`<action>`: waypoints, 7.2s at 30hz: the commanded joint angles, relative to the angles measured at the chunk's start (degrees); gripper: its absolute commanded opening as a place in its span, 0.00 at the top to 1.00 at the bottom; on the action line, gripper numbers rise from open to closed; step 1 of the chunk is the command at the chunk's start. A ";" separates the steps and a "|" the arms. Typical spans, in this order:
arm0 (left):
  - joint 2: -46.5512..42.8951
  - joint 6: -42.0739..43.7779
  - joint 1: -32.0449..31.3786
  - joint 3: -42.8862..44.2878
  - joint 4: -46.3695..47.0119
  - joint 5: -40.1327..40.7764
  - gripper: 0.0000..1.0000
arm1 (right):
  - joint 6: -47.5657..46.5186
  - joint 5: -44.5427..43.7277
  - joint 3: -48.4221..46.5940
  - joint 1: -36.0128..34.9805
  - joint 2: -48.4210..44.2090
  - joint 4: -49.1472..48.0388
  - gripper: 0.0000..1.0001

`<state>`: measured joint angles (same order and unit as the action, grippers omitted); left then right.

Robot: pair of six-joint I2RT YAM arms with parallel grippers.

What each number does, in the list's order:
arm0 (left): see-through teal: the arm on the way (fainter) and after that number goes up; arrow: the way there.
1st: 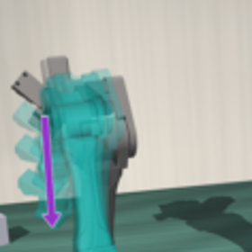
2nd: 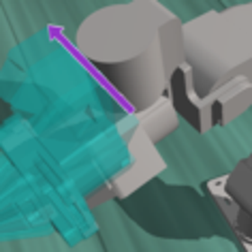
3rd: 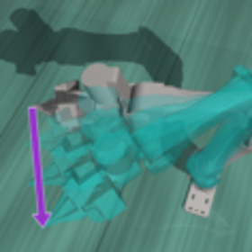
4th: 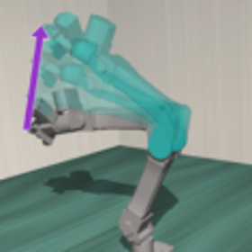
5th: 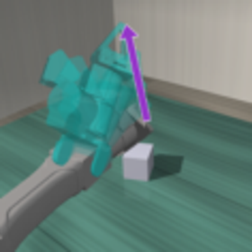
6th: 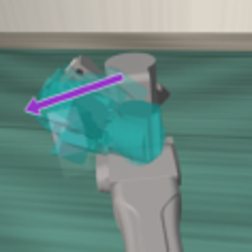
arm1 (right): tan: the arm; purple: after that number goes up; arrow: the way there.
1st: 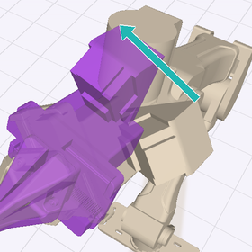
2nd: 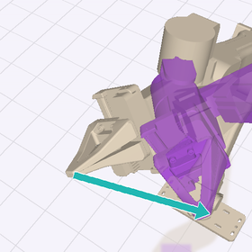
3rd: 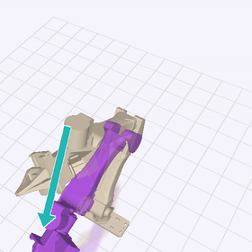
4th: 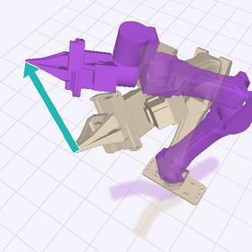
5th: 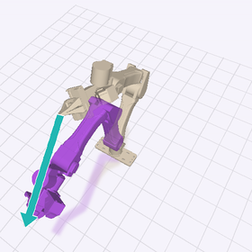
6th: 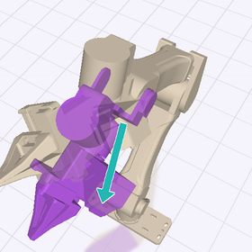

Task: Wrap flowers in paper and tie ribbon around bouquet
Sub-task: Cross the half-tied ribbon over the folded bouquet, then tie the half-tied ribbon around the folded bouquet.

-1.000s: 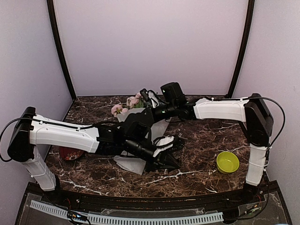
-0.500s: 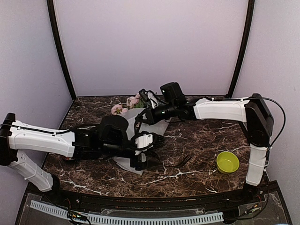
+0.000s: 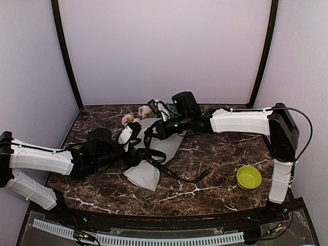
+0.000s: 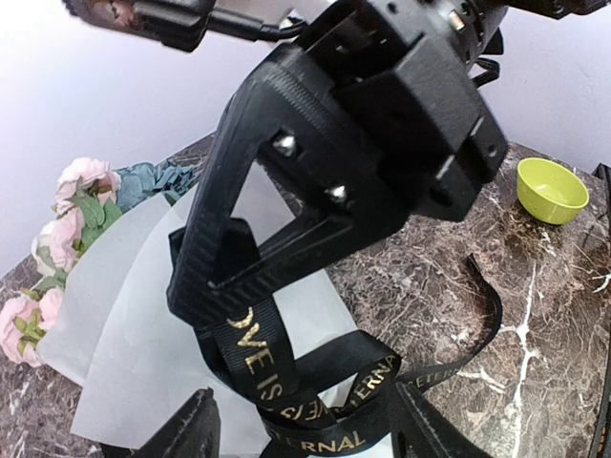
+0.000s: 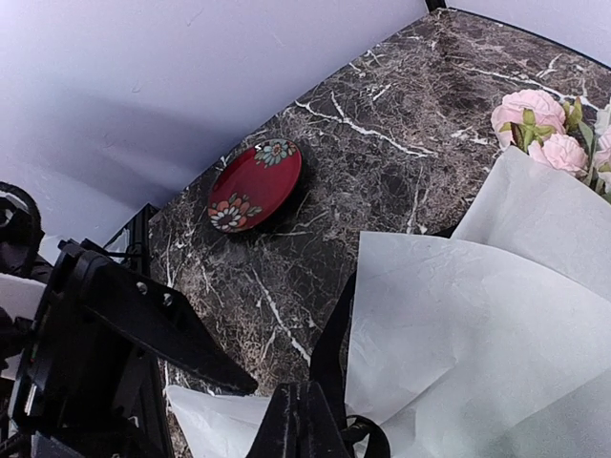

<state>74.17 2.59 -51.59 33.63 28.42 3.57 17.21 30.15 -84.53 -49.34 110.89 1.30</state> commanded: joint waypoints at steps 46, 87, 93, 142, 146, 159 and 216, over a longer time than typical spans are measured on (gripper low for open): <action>11.01 -10.41 4.04 -4.63 20.39 -9.82 1.00 | 0.13 1.15 9.67 1.95 -3.88 5.27 0.74; 10.90 -10.35 4.13 -5.53 20.79 -9.85 1.00 | -3.17 0.87 8.61 0.03 -1.47 11.38 0.81; 11.45 -11.54 4.51 -5.77 20.80 -9.06 1.00 | -2.44 4.24 8.91 -0.01 -2.36 8.70 0.92; 12.36 -13.51 5.88 -9.12 24.08 -9.91 1.00 | -12.07 7.56 -3.06 1.24 6.66 19.04 0.89; 12.56 -13.55 5.89 -9.44 24.32 -9.52 1.00 | -11.80 11.78 -2.46 1.17 8.00 15.25 0.89; 13.26 -13.83 6.24 -9.10 25.06 -9.42 1.00 | -14.05 18.57 -2.56 0.93 10.17 9.54 0.86; 14.20 -14.66 7.90 -9.97 26.51 -11.08 1.00 | -17.41 6.80 0.24 -0.36 4.92 9.80 1.00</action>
<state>89.06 -11.84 -44.14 24.27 54.17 -6.76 -1.30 39.64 -85.03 -50.11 117.95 12.36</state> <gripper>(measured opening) 0.006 0.006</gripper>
